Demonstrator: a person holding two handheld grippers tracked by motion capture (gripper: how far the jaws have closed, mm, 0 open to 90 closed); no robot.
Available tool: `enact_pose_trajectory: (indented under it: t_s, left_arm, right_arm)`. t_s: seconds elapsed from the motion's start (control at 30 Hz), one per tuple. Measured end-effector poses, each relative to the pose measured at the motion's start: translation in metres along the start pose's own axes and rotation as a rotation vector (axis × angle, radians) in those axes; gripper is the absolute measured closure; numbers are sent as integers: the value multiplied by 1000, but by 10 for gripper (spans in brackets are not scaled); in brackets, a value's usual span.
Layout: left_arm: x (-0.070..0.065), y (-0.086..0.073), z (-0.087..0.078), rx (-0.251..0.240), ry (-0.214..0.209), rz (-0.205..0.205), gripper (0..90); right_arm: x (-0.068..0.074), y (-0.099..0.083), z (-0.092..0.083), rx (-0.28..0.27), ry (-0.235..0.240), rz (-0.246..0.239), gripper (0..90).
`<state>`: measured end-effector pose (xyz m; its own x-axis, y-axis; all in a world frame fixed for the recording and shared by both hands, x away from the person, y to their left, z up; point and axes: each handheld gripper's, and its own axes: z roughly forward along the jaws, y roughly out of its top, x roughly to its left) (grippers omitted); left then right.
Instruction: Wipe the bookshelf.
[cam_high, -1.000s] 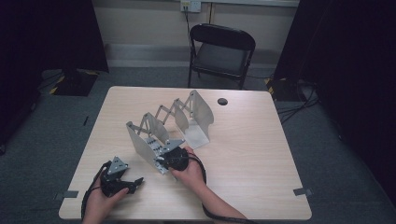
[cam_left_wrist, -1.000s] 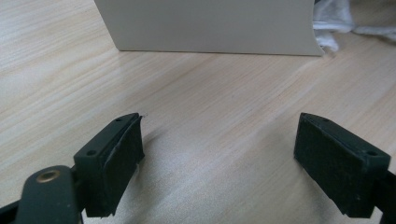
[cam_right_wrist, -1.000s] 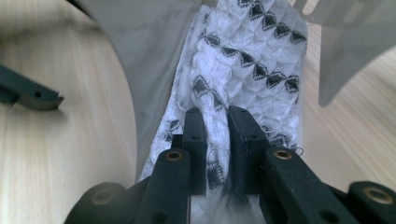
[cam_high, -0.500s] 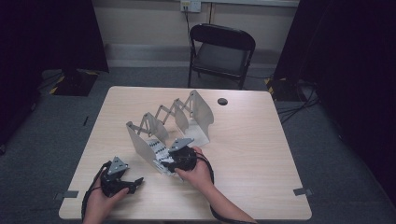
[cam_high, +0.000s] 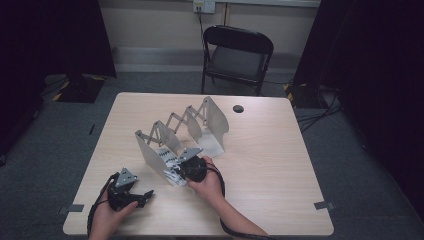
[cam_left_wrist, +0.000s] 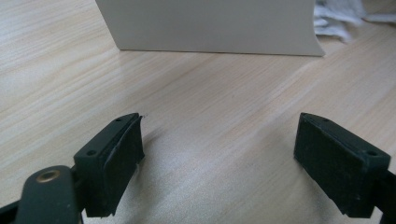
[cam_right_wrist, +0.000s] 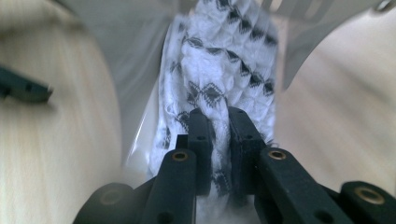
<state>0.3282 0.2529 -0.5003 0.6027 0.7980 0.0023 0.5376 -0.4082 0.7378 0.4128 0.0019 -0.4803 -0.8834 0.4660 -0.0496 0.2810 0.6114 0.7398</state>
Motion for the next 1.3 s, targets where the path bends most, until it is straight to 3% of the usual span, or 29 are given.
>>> enact_pose_trajectory:
  t_s: [0.1,0.17,0.27,0.37,0.67,0.87,1.0,1.13,1.3]
  left_arm:
    - [0,0,0,0,0,0,153]
    - [0,0,0,1,-1,3,153]
    - [0,0,0,0,0,1,153]
    - [0,0,0,0,0,1,153]
    - [0,0,0,0,0,0,153]
    - [0,0,0,0,0,0,153]
    - [0,0,0,0,0,3,153]
    - [0,0,1,-3,4,-8,153]
    - [-1,0,0,-3,4,-9,153]
  right_arm:
    - [-3,10,3,-32,13,23,808]
    - [-1,14,8,-19,7,13,806]
    - [1,10,18,-18,44,22,797]
    - [4,7,20,-10,31,6,796]
    - [7,-5,5,17,30,-29,796]
    - [4,-21,-13,10,46,23,797]
    - [-3,-13,-16,-37,25,46,798]
    - [-9,1,-3,-48,28,66,796]
    - [-6,1,13,-60,53,78,777]
